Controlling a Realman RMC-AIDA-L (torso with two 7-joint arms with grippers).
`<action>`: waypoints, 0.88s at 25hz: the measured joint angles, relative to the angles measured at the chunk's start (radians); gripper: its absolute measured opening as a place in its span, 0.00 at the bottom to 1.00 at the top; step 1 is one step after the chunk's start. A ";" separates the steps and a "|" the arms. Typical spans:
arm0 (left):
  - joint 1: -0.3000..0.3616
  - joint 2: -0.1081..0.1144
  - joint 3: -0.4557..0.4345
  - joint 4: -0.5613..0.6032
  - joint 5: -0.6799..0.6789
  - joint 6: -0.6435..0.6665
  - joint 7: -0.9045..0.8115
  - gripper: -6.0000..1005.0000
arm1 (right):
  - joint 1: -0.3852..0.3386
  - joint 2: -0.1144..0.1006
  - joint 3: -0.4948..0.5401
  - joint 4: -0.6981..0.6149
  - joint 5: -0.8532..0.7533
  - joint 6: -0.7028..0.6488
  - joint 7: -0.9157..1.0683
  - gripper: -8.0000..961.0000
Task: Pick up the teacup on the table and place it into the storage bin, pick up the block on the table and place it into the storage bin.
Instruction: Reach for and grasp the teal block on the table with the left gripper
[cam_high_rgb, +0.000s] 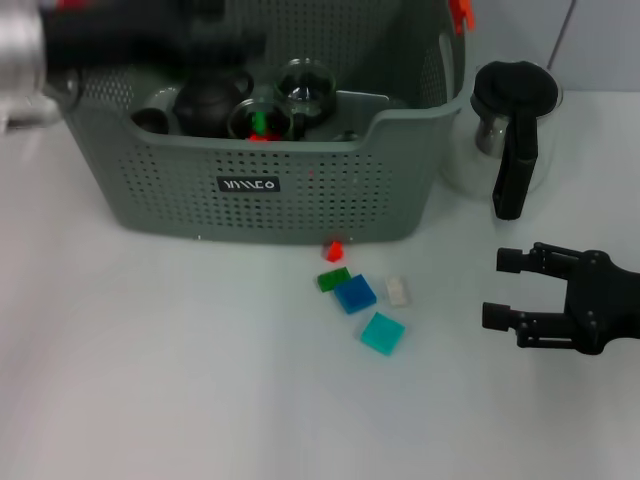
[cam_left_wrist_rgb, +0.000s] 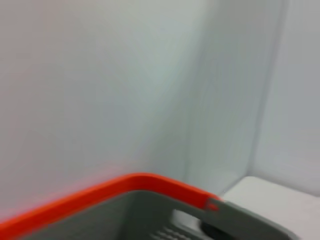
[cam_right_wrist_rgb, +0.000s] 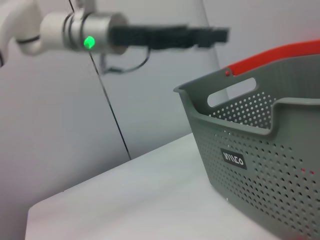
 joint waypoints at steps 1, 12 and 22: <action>0.025 -0.005 -0.006 0.004 -0.015 0.025 0.039 0.63 | -0.001 0.000 0.000 0.000 0.000 0.000 0.000 0.95; 0.155 -0.049 0.089 0.266 0.073 0.217 0.486 0.71 | -0.016 -0.001 -0.001 -0.002 0.000 -0.003 0.000 0.95; 0.061 -0.060 0.240 0.498 0.095 0.020 0.568 0.71 | -0.024 -0.009 0.002 -0.003 0.001 -0.011 0.000 0.95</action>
